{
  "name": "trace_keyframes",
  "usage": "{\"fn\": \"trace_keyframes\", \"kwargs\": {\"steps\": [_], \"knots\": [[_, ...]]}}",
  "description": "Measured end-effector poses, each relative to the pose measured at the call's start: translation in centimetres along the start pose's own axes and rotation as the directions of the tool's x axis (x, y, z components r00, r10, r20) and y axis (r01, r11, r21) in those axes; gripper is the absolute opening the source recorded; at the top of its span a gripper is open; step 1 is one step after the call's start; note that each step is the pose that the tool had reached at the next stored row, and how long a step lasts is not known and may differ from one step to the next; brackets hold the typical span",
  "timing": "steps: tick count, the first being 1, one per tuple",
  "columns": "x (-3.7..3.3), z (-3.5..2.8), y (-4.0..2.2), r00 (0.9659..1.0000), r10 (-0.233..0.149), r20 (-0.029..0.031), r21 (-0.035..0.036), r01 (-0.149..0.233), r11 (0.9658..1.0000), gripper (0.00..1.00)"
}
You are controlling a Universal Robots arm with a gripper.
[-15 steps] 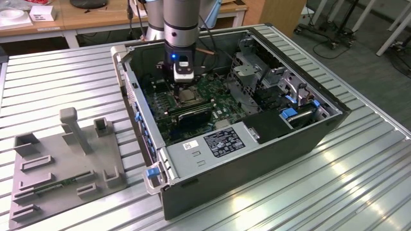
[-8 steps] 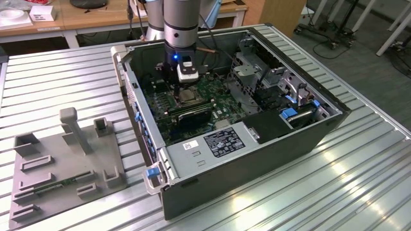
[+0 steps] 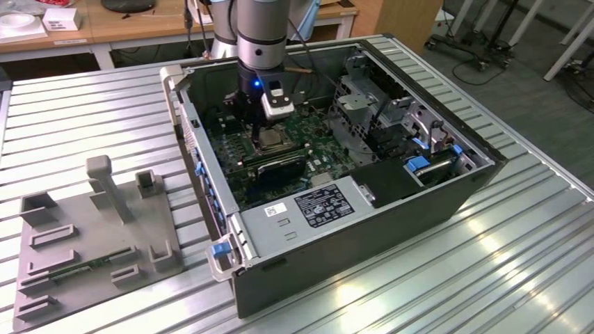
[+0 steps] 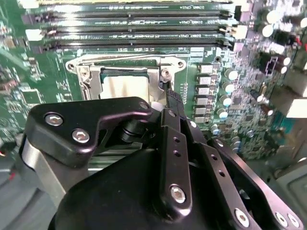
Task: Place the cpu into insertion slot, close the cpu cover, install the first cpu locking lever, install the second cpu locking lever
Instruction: 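Close the cpu cover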
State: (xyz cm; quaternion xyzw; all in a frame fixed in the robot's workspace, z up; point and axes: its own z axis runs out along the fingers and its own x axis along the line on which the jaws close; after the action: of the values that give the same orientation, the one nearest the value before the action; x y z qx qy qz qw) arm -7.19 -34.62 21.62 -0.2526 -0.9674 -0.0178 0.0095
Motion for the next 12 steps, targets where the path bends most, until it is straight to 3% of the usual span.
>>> {"fn": "trace_keyframes", "kwargs": {"steps": [3, 6, 9, 12], "knots": [[0.00, 0.05, 0.00, 0.9985, -0.054, -0.0017, 0.0014, 0.054, 0.9985, 0.11], [0.00, 0.11, 0.00, 0.9941, -0.109, -0.0034, 0.0027, 0.109, 0.9941, 0.11], [0.00, 0.18, -0.01, 0.9868, -0.162, -0.0051, 0.0040, 0.162, 0.9868, 0.11], [-0.01, 0.25, -0.01, 0.9766, -0.215, -0.0067, 0.0050, 0.215, 0.9766, 0.11]]}}
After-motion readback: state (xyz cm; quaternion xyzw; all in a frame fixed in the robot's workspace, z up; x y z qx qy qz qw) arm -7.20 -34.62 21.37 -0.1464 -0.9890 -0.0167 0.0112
